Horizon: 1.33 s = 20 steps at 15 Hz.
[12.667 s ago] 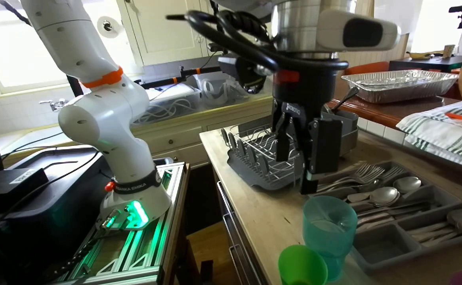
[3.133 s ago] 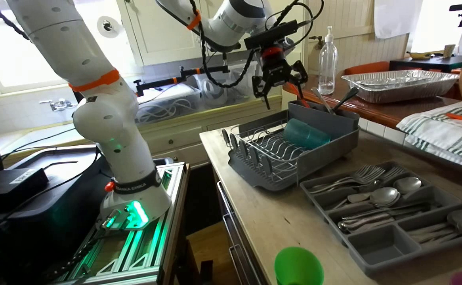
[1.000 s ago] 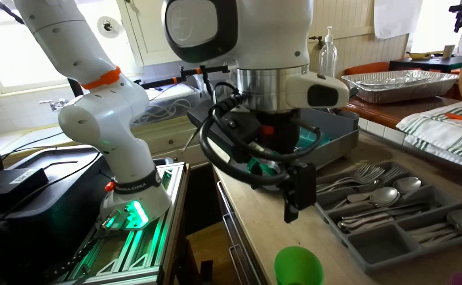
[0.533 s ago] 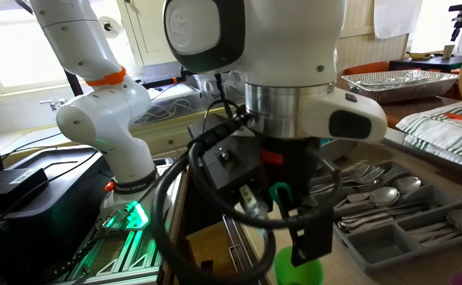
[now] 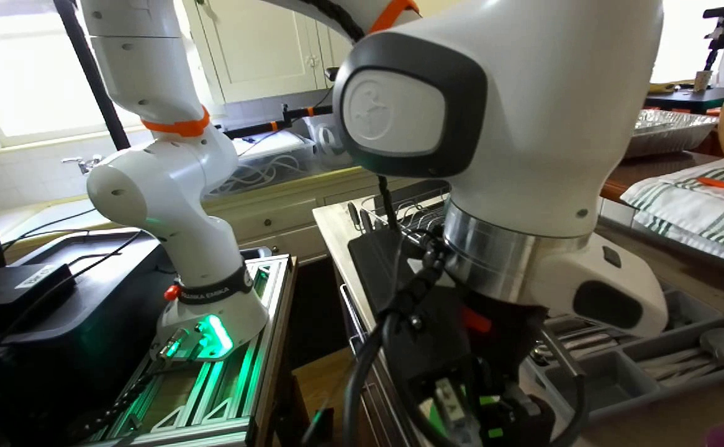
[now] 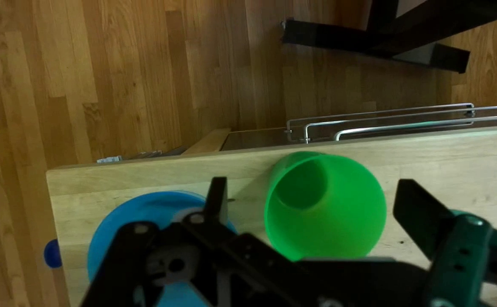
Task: Place the blue and green cups on the drying rack
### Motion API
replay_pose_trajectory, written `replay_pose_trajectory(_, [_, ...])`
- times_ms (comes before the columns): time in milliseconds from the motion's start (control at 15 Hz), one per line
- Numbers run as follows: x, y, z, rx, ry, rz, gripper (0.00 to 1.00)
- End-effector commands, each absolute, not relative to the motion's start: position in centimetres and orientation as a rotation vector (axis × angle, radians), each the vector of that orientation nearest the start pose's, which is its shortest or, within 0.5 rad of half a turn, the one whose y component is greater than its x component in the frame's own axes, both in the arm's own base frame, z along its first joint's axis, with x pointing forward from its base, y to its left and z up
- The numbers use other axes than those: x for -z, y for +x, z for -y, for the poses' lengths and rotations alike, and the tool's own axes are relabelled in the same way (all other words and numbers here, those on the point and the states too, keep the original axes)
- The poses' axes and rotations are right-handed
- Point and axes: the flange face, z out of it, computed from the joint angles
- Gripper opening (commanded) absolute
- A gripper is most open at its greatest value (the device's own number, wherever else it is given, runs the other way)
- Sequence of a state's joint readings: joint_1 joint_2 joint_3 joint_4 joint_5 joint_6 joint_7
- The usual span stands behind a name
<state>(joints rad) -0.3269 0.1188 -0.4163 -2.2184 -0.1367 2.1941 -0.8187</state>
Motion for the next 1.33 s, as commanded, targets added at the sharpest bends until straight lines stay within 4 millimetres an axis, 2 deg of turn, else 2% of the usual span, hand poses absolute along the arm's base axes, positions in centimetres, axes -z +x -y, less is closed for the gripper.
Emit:
replay_pose_trajectory(0, [-30.3, 40.1, 35.6, -0.410, -3.119, 0.208, 1.00])
replay_pose_trajectory(600, [-29.3, 41.6, 34.5, -0.482, -3.129, 0.184, 1.00])
replay_pose_trajectory(1267, [-28.5, 42.1, 33.8, -0.566, -3.145, 0.183, 1.00])
